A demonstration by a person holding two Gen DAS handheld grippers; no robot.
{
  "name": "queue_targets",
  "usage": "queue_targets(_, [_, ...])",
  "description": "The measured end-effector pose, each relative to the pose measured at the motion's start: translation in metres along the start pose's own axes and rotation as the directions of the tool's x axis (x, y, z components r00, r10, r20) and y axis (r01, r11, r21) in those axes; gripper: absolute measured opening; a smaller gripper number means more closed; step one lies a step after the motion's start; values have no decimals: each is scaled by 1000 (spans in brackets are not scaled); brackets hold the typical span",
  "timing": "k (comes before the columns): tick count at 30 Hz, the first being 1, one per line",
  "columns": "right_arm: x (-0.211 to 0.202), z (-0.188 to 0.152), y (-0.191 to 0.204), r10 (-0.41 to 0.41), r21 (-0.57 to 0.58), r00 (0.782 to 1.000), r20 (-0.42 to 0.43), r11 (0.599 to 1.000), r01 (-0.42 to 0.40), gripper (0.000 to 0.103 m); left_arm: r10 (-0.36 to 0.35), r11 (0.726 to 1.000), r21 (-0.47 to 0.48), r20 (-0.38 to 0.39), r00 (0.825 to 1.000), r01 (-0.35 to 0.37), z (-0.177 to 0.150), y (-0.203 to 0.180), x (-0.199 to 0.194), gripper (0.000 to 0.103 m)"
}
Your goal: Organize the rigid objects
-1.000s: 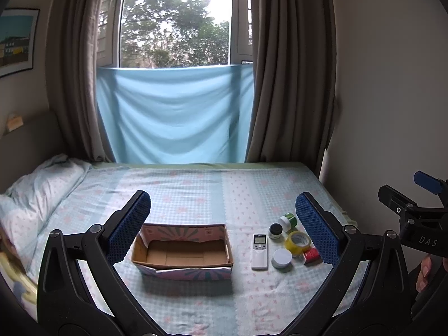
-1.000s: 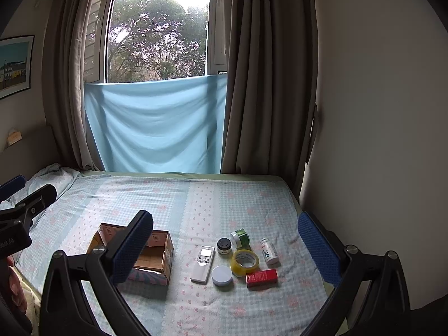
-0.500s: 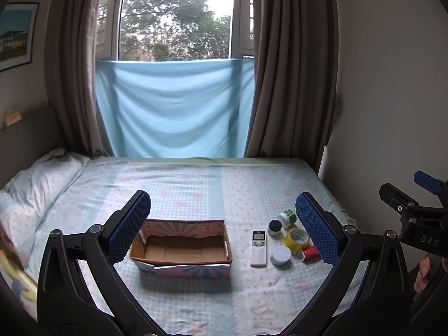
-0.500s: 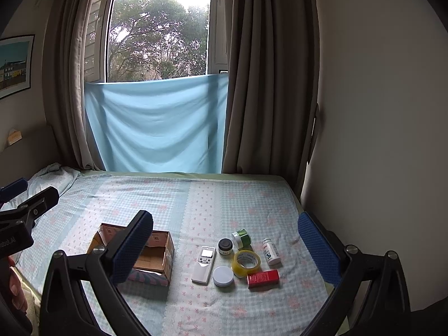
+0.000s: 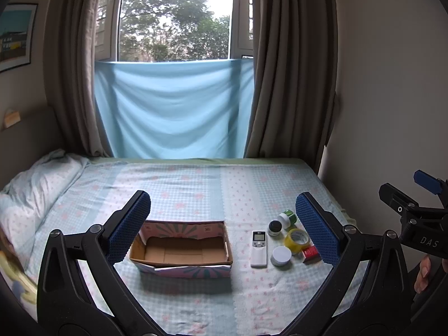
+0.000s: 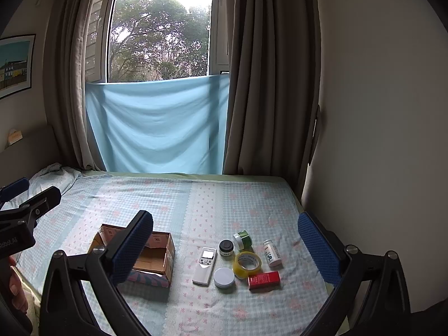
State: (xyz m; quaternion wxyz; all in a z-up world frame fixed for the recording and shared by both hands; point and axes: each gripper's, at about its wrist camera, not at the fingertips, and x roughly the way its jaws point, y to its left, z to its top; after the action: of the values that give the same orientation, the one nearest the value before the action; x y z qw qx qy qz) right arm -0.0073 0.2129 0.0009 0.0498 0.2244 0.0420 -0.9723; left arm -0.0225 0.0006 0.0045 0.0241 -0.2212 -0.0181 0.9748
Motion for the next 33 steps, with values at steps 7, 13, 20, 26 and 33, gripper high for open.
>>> queue_targets(7, [0,1,1,-2,-2,1000,1,1000,2,103,-8,1000,0,1,1000,8,1,2,0,103])
queue_targets(13, [-1,1,2,-3,-2,1000,2,1000,3,103,-13,1000,2,2,1000,13,-1,2,-1,103])
queue_targets(20, [0,2,1,-15,3,1000,-18,1000,15,103,-27,1000,-1,-40,999,27,3,4,9,103])
queue_targets(26, [20,6,-14,-43,-3,995,-90,999,43,103,-65,998,-11,-121,991,64,3,-2,49,103])
queue_targets(33, [88,1,-67,-46,29,983,-177,998,51,103,-89,996,-12,-295,951,89,-11,-39,137,103])
